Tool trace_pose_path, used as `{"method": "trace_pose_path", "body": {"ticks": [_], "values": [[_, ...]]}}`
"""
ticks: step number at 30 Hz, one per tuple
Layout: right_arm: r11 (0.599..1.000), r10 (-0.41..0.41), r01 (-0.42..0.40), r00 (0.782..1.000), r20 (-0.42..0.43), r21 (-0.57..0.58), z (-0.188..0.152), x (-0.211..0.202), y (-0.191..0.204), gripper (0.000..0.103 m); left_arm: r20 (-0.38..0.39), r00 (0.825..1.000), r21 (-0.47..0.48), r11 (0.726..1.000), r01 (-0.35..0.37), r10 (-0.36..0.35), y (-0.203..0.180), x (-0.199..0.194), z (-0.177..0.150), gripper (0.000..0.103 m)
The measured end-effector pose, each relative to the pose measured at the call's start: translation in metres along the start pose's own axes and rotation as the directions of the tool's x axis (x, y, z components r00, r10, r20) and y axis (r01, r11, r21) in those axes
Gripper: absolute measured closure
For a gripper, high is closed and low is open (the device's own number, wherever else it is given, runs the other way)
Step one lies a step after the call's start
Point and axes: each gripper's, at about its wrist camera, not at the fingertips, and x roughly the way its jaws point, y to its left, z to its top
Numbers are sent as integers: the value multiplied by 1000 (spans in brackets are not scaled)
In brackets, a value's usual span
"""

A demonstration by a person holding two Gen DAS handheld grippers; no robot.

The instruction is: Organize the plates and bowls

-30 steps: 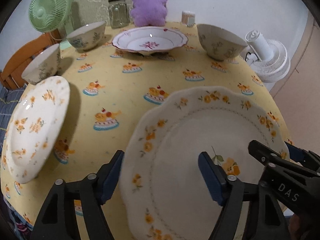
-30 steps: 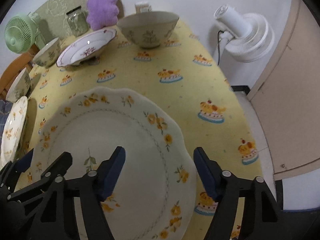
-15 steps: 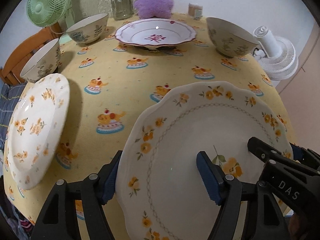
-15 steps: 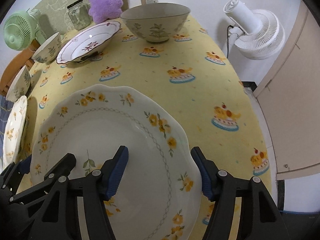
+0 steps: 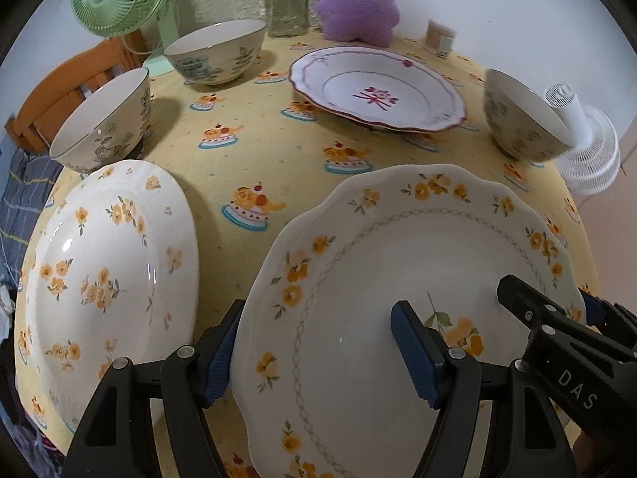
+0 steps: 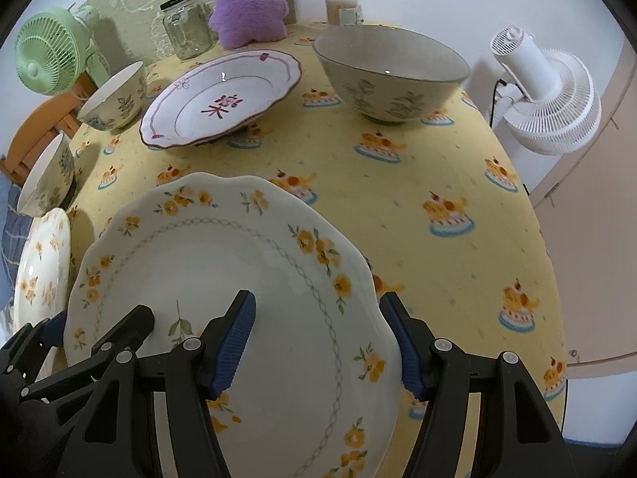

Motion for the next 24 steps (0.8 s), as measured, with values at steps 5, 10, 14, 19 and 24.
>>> {"method": "trace_pose_path", "body": {"ticks": [5, 10, 14, 19, 24], "values": [[1000, -20, 20, 1000, -6, 5, 6, 6, 4, 35, -4, 1000, -8, 1000, 9, -9, 3, 8, 6, 30], [999, -34, 34, 999, -16, 16, 6, 12, 3, 35, 16, 1000, 6, 1000, -1, 1, -1, 9, 7, 30], [999, -16, 17, 1000, -27, 43, 6, 14, -1, 35, 5, 1000, -10, 1000, -11, 11, -1, 6, 7, 30], [1000, -29, 29, 1000, 10, 14, 4, 0, 3, 35, 33, 998, -29, 998, -46, 47, -4, -6, 0, 28], [1000, -5, 5, 999, 35, -18, 2, -13, 2, 35, 50, 997, -67, 996, -62, 65, -2, -21, -9, 20]]}}
